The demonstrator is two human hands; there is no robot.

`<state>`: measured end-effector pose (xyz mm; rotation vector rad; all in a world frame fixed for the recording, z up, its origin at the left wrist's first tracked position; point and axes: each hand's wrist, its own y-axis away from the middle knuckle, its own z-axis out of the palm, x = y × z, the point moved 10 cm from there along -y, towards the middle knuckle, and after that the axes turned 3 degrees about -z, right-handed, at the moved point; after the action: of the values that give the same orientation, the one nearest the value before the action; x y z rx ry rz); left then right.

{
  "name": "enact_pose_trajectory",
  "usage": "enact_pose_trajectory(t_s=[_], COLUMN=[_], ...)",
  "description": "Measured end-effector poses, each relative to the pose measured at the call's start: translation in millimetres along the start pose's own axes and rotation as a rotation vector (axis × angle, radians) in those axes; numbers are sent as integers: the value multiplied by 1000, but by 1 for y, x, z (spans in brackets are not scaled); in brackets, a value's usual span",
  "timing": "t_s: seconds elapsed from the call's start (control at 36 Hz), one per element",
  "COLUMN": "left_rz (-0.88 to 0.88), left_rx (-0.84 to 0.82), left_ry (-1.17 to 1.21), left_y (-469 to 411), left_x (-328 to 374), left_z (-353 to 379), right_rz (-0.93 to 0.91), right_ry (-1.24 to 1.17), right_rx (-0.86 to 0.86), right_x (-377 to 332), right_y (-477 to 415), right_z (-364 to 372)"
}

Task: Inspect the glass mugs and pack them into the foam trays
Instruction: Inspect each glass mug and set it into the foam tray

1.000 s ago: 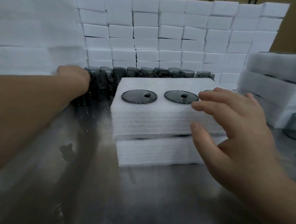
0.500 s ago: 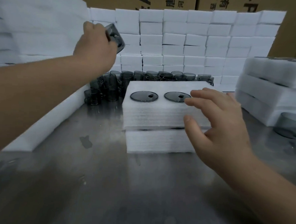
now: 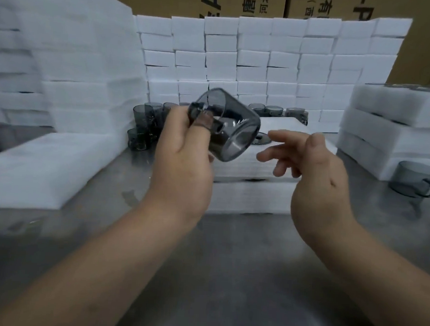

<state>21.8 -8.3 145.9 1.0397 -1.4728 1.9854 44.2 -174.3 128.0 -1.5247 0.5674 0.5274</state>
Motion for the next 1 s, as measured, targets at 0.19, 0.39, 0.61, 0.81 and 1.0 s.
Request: enact_pose_trajectory(t_s=[0.19, 0.39, 0.61, 0.81, 1.0], left_rz=[128, 288, 336, 468, 524], left_rx=[-129, -176, -132, -215, -203], left_ry=[-66, -130, -189, -336, -401], left_y=[17, 25, 25, 29, 35], left_x=[-7, 4, 1, 1, 2], left_z=[-3, 0, -5, 1, 0], right_rz=[173, 404, 546, 550, 549], right_ry=[-84, -240, -376, -400, -435], right_rx=[-164, -453, -508, -391, -364], right_x=[11, 23, 31, 32, 30], right_y=[3, 20, 34, 27, 28], right_z=[24, 58, 69, 60, 61])
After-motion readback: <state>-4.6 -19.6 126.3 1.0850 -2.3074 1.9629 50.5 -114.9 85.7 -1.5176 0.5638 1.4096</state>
